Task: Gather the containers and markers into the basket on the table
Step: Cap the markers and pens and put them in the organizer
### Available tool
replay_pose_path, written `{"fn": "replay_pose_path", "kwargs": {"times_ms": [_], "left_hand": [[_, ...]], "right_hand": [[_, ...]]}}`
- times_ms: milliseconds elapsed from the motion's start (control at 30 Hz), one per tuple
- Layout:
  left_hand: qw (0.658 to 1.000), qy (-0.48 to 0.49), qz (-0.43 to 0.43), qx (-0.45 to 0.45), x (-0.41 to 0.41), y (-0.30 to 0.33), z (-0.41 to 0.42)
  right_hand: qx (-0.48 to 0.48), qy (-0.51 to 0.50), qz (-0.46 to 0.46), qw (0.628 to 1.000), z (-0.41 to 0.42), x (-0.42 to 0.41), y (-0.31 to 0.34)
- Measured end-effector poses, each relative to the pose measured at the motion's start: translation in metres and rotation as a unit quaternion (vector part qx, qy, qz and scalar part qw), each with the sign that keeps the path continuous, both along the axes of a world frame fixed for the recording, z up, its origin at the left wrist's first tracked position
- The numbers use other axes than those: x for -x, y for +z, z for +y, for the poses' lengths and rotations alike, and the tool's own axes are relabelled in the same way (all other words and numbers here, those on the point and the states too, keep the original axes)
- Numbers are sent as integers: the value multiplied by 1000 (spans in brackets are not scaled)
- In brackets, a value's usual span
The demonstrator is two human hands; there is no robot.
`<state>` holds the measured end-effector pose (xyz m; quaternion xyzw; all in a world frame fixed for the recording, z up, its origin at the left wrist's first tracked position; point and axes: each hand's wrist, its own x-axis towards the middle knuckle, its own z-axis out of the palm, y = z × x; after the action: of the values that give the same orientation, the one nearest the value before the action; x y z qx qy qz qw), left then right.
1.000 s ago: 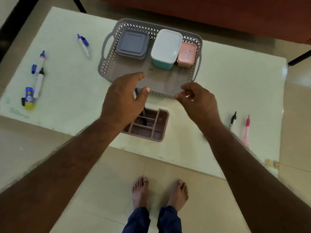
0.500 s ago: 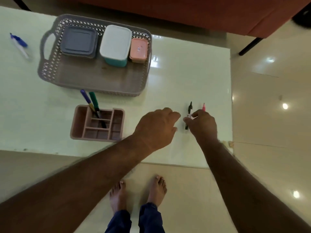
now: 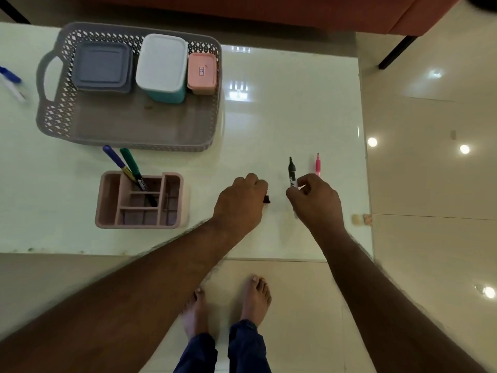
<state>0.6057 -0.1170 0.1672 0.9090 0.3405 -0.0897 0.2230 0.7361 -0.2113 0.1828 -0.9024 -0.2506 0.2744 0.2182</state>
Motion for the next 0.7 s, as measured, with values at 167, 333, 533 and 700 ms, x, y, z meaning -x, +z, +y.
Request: {"fn": "replay_pose_path", "kwargs": {"times_ms": [167,333,533,700], "left_hand": [[960,196,-137,145,7,35,17],[903,258,-264,221,46,81,40],[882,268,-285,264,79,99,44],[875,284,-287,268,91,99,44]], "right_hand": [[-116,-16,93,989,-9,12,27],[-175,56,102,978,-6,24,59],[-172,138,93,971,6,40,69],[-171,165,114,965,17,53,68]]}}
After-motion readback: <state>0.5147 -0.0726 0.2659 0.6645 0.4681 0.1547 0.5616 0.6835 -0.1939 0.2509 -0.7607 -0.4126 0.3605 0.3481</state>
